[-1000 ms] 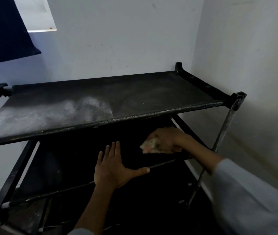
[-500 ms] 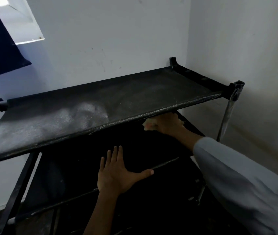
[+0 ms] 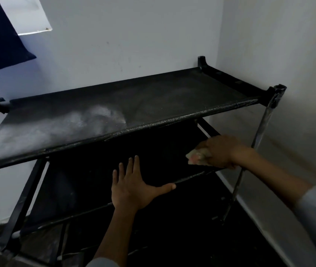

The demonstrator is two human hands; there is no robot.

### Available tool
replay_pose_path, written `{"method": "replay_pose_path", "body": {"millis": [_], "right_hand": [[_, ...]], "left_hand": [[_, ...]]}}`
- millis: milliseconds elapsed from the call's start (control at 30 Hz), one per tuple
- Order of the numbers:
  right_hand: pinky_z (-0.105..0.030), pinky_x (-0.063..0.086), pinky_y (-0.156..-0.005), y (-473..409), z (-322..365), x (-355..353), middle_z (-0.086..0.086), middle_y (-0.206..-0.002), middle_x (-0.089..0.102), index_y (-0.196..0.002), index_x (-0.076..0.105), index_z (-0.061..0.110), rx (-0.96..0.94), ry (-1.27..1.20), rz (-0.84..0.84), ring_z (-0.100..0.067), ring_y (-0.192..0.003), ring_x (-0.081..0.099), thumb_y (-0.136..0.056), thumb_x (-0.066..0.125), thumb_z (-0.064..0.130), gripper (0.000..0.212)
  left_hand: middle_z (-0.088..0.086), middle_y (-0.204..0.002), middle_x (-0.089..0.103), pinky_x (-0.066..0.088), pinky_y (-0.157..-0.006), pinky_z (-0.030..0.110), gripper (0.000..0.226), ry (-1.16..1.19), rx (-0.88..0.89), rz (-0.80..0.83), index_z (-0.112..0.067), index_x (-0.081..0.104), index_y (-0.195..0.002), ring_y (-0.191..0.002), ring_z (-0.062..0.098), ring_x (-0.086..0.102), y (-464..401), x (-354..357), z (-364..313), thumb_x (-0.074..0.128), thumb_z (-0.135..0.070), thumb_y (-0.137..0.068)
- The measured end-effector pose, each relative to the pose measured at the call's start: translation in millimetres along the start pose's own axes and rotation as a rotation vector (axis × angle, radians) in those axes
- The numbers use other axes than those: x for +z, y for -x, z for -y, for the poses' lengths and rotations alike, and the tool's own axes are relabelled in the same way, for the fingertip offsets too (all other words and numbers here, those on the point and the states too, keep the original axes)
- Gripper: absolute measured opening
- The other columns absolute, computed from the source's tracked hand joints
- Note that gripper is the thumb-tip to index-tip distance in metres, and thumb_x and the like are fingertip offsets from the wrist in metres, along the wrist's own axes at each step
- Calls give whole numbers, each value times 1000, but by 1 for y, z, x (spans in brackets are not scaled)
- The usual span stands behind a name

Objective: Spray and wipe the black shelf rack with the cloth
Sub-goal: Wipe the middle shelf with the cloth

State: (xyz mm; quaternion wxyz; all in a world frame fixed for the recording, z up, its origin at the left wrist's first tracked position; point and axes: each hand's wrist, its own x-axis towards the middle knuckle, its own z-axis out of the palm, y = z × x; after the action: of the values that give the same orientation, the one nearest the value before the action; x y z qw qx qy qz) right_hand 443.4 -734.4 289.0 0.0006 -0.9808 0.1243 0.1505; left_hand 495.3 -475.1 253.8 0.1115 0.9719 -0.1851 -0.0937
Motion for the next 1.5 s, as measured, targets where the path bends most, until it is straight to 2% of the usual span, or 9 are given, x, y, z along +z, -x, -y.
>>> {"method": "replay_pose_path", "body": {"millis": [100, 200, 267, 367, 667, 867, 1000, 1167, 1500], "right_hand": [[-35, 45, -94, -9, -2, -4, -1, -136, 53, -135, 49, 36, 63, -144, -49, -25, -119, 53, -83, 54, 54, 55], [-34, 50, -82, -34, 6, 10, -4, -118, 64, -121, 60, 25, 152, -285, -345, -26, -104, 62, -80, 42, 70, 63], [-32, 46, -79, -57, 17, 13, -5, -120, 62, -118, 59, 24, 226, -193, -397, -25, -105, 61, -89, 43, 61, 50], [-35, 44, -84, -83, 31, -2, -4, -129, 55, -122, 58, 30, 266, -197, -411, -28, -115, 55, -93, 52, 43, 33], [-34, 45, -92, -39, 26, -3, 1, -128, 58, -122, 61, 30, 83, -158, -210, -23, -121, 53, -90, 45, 64, 49], [-37, 46, -86, 0, 47, 7, -6, -129, 55, -130, 52, 28, 221, -40, -226, -28, -116, 55, -88, 54, 53, 49], [-35, 42, -76, -9, 55, -3, -6, -117, 63, -113, 63, 20, 340, -272, -193, -28, -107, 59, -84, 52, 64, 54], [-30, 40, -70, -13, 99, -2, -15, -114, 64, -107, 64, 10, 458, -303, -279, -31, -102, 62, -95, 47, 44, 40], [-28, 51, -79, -42, 285, -17, -7, -106, 67, -105, 67, 16, 19, -334, -228, -26, -102, 64, -87, 59, 41, 32]], "left_hand": [[-3, -160, -5, -2, -120, 42, 143, 8, 6, -9, -24, -7, -151, -147, 23, -7, 0, 0, -1, 37, -100, -39], [-2, -160, -4, -3, -120, 42, 143, 12, 17, -19, -23, -7, -151, -147, 23, -7, -1, 1, -1, 37, -100, -39], [-2, -160, -4, -3, -120, 42, 142, 11, 21, -28, -23, -7, -151, -147, 23, -6, -2, 2, 0, 36, -100, -39], [-3, -160, -4, -2, -120, 42, 142, 15, 28, -26, -23, -7, -151, -147, 22, -6, -3, 2, 2, 37, -99, -40], [-3, -160, -4, -4, -119, 47, 146, 29, -47, -63, -26, -13, -150, -147, 26, -7, 4, 3, -1, 40, -100, -36], [1, -160, -2, -5, -116, 55, 145, 39, -49, -75, -25, -14, -150, -147, 29, -4, 16, -7, 4, 44, -98, -38], [1, -159, 11, -4, -117, 49, 146, 106, -278, -296, -22, -2, -152, -147, 27, 5, 41, -17, 61, 38, -101, -35], [8, -157, 20, 9, -119, 38, 155, 27, -382, -423, -8, 8, -151, -144, 23, 20, 81, -24, 154, 28, -104, -31], [12, -159, 4, 2, -119, 37, 151, 111, -300, -435, -5, -3, -150, -146, 23, 10, 75, -9, 166, 14, -103, -37]]}}
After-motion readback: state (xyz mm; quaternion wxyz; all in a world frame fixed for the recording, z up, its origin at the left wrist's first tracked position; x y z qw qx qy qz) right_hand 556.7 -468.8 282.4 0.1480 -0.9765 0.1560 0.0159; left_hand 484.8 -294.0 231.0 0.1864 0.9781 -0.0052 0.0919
